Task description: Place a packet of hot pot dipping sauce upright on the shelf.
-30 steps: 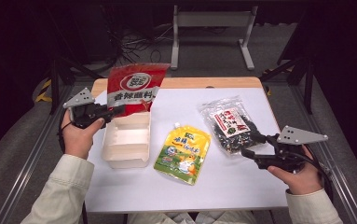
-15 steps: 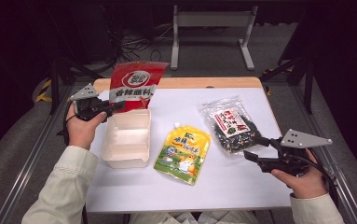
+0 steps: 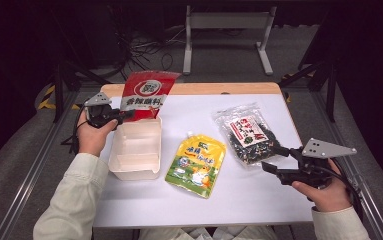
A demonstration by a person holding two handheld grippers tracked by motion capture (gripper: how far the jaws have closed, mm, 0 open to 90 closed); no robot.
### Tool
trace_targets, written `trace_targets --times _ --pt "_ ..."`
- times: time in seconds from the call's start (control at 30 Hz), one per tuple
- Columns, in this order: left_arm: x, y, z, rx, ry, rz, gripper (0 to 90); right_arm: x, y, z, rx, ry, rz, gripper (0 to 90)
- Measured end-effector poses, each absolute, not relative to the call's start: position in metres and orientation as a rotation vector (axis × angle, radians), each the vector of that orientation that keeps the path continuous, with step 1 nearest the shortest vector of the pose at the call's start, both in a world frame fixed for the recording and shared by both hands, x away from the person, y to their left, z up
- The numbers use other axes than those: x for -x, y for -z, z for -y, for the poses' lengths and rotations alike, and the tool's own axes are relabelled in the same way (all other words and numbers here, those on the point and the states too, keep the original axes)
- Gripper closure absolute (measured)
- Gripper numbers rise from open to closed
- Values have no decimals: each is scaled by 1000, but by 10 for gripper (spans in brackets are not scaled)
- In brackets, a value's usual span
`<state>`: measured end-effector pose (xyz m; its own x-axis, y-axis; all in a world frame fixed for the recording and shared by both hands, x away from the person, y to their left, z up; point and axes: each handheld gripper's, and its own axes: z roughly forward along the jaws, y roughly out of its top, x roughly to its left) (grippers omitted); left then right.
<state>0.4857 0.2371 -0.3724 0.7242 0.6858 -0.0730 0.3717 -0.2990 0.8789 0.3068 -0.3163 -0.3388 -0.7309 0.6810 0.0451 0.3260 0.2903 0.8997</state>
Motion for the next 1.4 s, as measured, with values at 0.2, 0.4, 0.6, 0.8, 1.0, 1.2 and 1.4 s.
trace_targets --times 0.2,0.4,0.6,0.8,1.0,1.2,1.4 --pt "-490 378 -236 -1919 -379 -826 791 -307 340 316 -912 -1420 -2223 318" --pt "-495 385 -233 -1945 -376 -837 791 -307 341 315 -916 -1428 -2228 316" --pt "-497 393 -231 -1936 -361 -847 791 -308 342 316 -917 -1448 -2231 315" --pt "-497 393 -230 -1945 -376 -842 790 -308 344 315 -921 -1450 -2242 314" --pt "-497 394 -225 -1965 -385 -863 789 -309 346 312 -922 -1454 -2259 312" --pt "-497 393 -223 -1985 -389 -896 789 -309 347 311 -925 -1454 -2264 310" --pt "-495 390 -218 -2019 -418 -925 768 -309 348 311 -923 -1456 -2272 308"
